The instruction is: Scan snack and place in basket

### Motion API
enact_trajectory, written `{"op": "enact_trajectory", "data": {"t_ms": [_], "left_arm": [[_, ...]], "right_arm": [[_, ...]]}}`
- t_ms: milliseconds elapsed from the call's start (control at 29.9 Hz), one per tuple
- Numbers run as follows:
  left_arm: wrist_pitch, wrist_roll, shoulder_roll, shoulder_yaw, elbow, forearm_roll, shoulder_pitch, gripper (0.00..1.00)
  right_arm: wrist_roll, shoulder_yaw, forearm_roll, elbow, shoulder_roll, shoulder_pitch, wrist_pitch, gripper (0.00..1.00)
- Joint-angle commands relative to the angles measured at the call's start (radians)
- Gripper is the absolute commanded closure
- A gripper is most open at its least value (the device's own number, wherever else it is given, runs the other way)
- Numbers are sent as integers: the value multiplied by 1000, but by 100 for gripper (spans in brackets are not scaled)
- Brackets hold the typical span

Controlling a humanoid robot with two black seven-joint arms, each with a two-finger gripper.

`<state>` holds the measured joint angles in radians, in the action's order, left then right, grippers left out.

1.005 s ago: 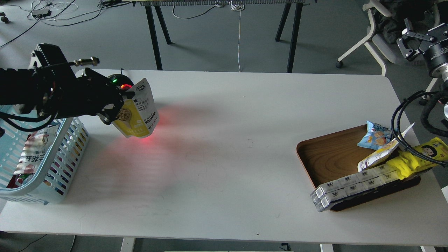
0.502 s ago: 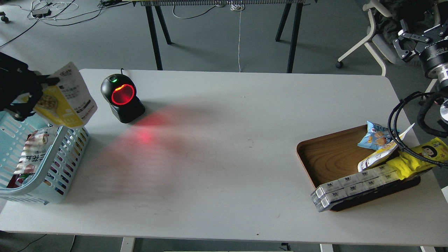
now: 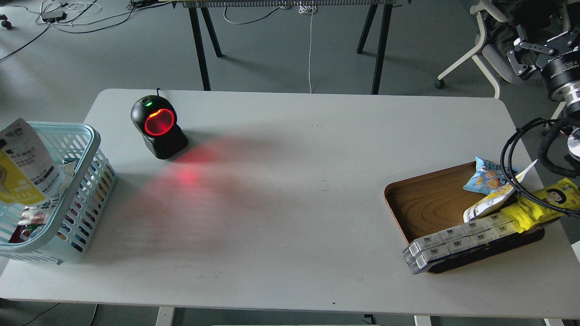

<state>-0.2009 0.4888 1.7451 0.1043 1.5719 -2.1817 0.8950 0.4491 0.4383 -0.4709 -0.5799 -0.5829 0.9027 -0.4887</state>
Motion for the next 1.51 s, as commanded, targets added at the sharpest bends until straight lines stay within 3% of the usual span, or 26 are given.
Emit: {"op": "enact_trajectory", "data": {"t_ms": [0,134,234,435,536,737,804,1005,1139,1306,1340,1407,1474], "left_arm": [[-3,0,0,-41,4,0,-1,99],[-20,0,0,-55,2,0,-1,97],[-23,0,0,-63,2,0,-1,90],[-22,0,0,-64,0,0,1,45],[-18,0,0,-61,0,139,5,23],[12,0,0,-29,-1,560,57,20],[76,0,-7,-11,-3,689,100,20],[391,0,-150,83,-102,1103,246,20],[488,0,-251,152,-206,1379,285,12],[549,0,-404,267,-295,1707,308,5],[554,-9,-438,284,-314,1755,308,3],[558,-74,-522,316,-349,1836,309,1],[557,-113,-610,348,-404,1901,309,1]], "right_arm": [[-1,-1,0,0,-1,1,0,1],[-1,-3,0,0,-2,1,0,1],[0,-3,0,-1,-2,1,0,1],[-1,-1,0,-3,-14,-1,0,1],[-1,-1,0,-3,-17,-2,0,1],[-1,3,0,-2,-28,-1,0,1],[-1,5,0,0,-28,2,0,1],[-3,7,0,8,-61,39,0,1],[-3,7,0,9,-74,57,0,1],[-3,10,0,35,-74,82,0,1],[-3,14,0,49,-74,85,0,1],[-3,45,0,61,-72,90,0,1],[-9,83,0,63,-72,90,0,1]]}}
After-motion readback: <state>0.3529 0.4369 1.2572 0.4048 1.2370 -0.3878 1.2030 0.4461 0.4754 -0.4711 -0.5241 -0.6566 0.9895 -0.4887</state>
